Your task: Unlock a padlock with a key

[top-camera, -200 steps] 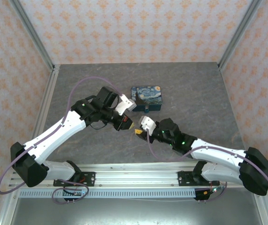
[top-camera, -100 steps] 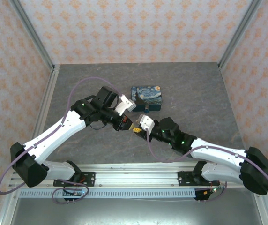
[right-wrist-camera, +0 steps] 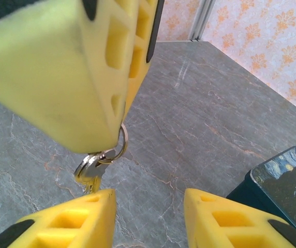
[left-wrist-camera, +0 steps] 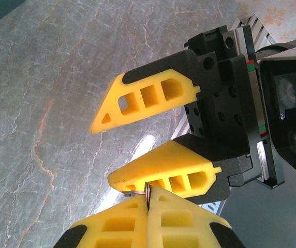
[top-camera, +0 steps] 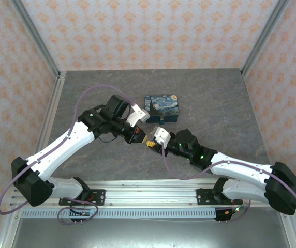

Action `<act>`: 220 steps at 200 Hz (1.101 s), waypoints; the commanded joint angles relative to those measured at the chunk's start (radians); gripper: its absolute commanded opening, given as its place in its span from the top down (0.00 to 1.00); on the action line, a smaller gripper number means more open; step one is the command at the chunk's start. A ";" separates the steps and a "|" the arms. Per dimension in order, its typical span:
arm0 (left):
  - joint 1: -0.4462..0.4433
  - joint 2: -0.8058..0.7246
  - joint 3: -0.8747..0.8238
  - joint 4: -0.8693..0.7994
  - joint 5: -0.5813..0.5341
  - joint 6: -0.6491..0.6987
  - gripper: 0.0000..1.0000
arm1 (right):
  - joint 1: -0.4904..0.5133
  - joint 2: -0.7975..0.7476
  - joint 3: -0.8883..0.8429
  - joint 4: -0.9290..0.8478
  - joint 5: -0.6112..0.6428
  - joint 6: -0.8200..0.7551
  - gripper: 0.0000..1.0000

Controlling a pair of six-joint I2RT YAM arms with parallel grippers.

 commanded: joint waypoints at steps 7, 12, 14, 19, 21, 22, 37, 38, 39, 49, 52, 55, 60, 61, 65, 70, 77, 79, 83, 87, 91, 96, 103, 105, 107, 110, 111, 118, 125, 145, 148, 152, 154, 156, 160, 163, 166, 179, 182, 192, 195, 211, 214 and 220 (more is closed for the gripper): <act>0.011 -0.002 0.026 -0.011 0.021 0.015 1.00 | 0.009 0.002 0.032 -0.001 -0.029 -0.020 0.58; 0.011 -0.002 0.025 -0.011 0.021 0.015 1.00 | 0.009 0.003 0.032 -0.002 -0.030 -0.021 0.58; 0.011 -0.003 0.026 -0.011 0.021 0.015 1.00 | 0.009 0.003 0.032 -0.002 -0.030 -0.021 0.58; 0.011 -0.003 0.026 -0.011 0.021 0.015 1.00 | 0.009 0.003 0.030 -0.002 -0.032 -0.020 0.58; 0.013 -0.003 0.026 -0.011 0.021 0.015 1.00 | 0.008 0.004 0.029 -0.002 -0.032 -0.021 0.58; 0.013 -0.003 0.027 -0.011 0.021 0.015 1.00 | 0.008 0.004 0.029 -0.002 -0.032 -0.020 0.58; 0.013 -0.003 0.025 -0.011 0.022 0.015 1.00 | 0.008 0.003 0.026 -0.002 -0.030 -0.018 0.58; 0.014 -0.003 0.026 -0.011 0.022 0.015 1.00 | 0.008 0.003 0.026 -0.001 -0.030 -0.018 0.58; 0.013 -0.002 0.025 -0.011 0.022 0.015 1.00 | 0.008 0.003 0.026 -0.001 -0.030 -0.018 0.58; 0.015 -0.002 0.025 -0.011 0.024 0.015 1.00 | 0.009 0.003 0.026 0.000 -0.026 -0.018 0.58; 0.015 -0.002 0.025 -0.013 0.024 0.015 1.00 | 0.009 0.003 0.026 0.000 -0.026 -0.019 0.59; 0.015 -0.002 0.026 -0.013 0.024 0.016 1.00 | 0.008 0.002 0.027 0.000 -0.026 -0.019 0.59; 0.014 -0.001 0.025 -0.013 0.023 0.016 1.00 | 0.008 0.001 0.027 0.000 -0.024 -0.019 0.59; 0.014 -0.002 0.025 -0.013 0.023 0.015 1.00 | 0.009 0.001 0.027 0.000 -0.024 -0.020 0.59; 0.014 -0.002 0.025 -0.014 0.023 0.015 1.00 | 0.009 0.001 0.028 0.001 -0.023 -0.020 0.59; 0.015 -0.002 0.025 -0.014 0.024 0.015 1.00 | 0.008 0.000 0.029 0.001 -0.022 -0.020 0.60; 0.015 -0.001 0.024 -0.016 0.025 0.015 1.00 | 0.009 0.002 0.032 0.003 -0.021 -0.022 0.60; 0.015 -0.001 0.024 -0.015 0.025 0.015 1.00 | 0.009 0.002 0.032 0.003 -0.021 -0.022 0.60; 0.014 0.000 0.024 -0.015 0.026 0.015 1.00 | 0.009 0.001 0.032 0.004 -0.021 -0.023 0.60; 0.014 0.000 0.024 -0.016 0.027 0.015 1.00 | 0.008 0.002 0.033 0.005 -0.021 -0.024 0.60; 0.015 -0.001 0.024 -0.015 0.028 0.015 1.00 | 0.008 0.002 0.033 0.007 -0.021 -0.023 0.60; 0.015 0.001 0.024 -0.016 0.028 0.014 1.00 | 0.009 0.002 0.035 0.010 -0.021 -0.024 0.60; 0.015 0.001 0.024 -0.016 0.030 0.013 1.00 | 0.009 0.002 0.036 0.012 -0.021 -0.023 0.60; 0.015 0.003 0.024 -0.015 0.030 0.013 1.00 | 0.008 0.001 0.036 0.012 -0.021 -0.024 0.60; 0.015 0.002 0.024 -0.014 0.031 0.013 1.00 | 0.008 0.001 0.036 0.012 -0.021 -0.024 0.60; 0.014 0.002 0.024 -0.014 0.031 0.013 1.00 | 0.008 0.002 0.038 0.012 -0.022 -0.025 0.60; 0.014 0.002 0.023 -0.014 0.031 0.013 1.00 | 0.008 0.002 0.038 0.012 -0.023 -0.024 0.60; 0.014 0.003 0.023 -0.013 0.031 0.012 1.00 | 0.009 0.003 0.038 0.013 -0.024 -0.023 0.60; 0.015 0.003 0.024 -0.011 0.031 0.012 1.00 | 0.009 0.004 0.039 0.014 -0.026 -0.024 0.60; 0.015 0.004 0.024 -0.010 0.027 0.013 1.00 | 0.008 0.007 0.038 0.015 -0.029 -0.022 0.58; 0.015 0.004 0.024 -0.010 0.027 0.014 1.00 | 0.009 0.006 0.038 0.015 -0.030 -0.022 0.58; 0.015 0.005 0.025 -0.010 0.027 0.013 1.00 | 0.009 0.007 0.036 0.015 -0.030 -0.021 0.57; 0.016 0.005 0.026 -0.010 0.025 0.013 1.00 | 0.008 0.007 0.036 0.015 -0.030 -0.021 0.57; 0.016 0.005 0.025 -0.010 0.025 0.013 1.00 | 0.009 0.007 0.035 0.015 -0.030 -0.020 0.57; 0.016 0.005 0.025 -0.010 0.025 0.013 1.00 | 0.009 0.008 0.035 0.015 -0.030 -0.021 0.56; 0.015 0.006 0.027 -0.009 0.025 0.013 1.00 | 0.009 0.008 0.033 0.016 -0.030 -0.020 0.56; 0.017 0.005 0.027 -0.010 0.025 0.013 1.00 | 0.009 0.008 0.033 0.016 -0.030 -0.019 0.56; 0.020 0.004 0.027 -0.010 0.025 0.015 1.00 | 0.009 0.008 0.029 0.017 -0.029 -0.018 0.55; 0.021 0.004 0.027 -0.010 0.025 0.014 1.00 | 0.008 0.007 0.029 0.018 -0.029 -0.016 0.55; 0.023 0.002 0.027 -0.010 0.025 0.013 1.00 | 0.009 0.008 0.025 0.018 -0.026 -0.014 0.55; 0.023 0.002 0.026 -0.011 0.025 0.015 1.00 | 0.008 0.007 0.024 0.018 -0.026 -0.014 0.55; 0.025 0.001 0.025 -0.013 0.027 0.015 1.00 | 0.008 0.007 0.020 0.021 -0.018 -0.011 0.57; 0.025 0.002 0.025 -0.013 0.027 0.016 1.00 | 0.008 0.006 0.020 0.021 -0.017 -0.011 0.58; 0.025 0.003 0.026 -0.014 0.028 0.015 1.00 | 0.008 0.005 0.018 0.023 -0.014 -0.012 0.59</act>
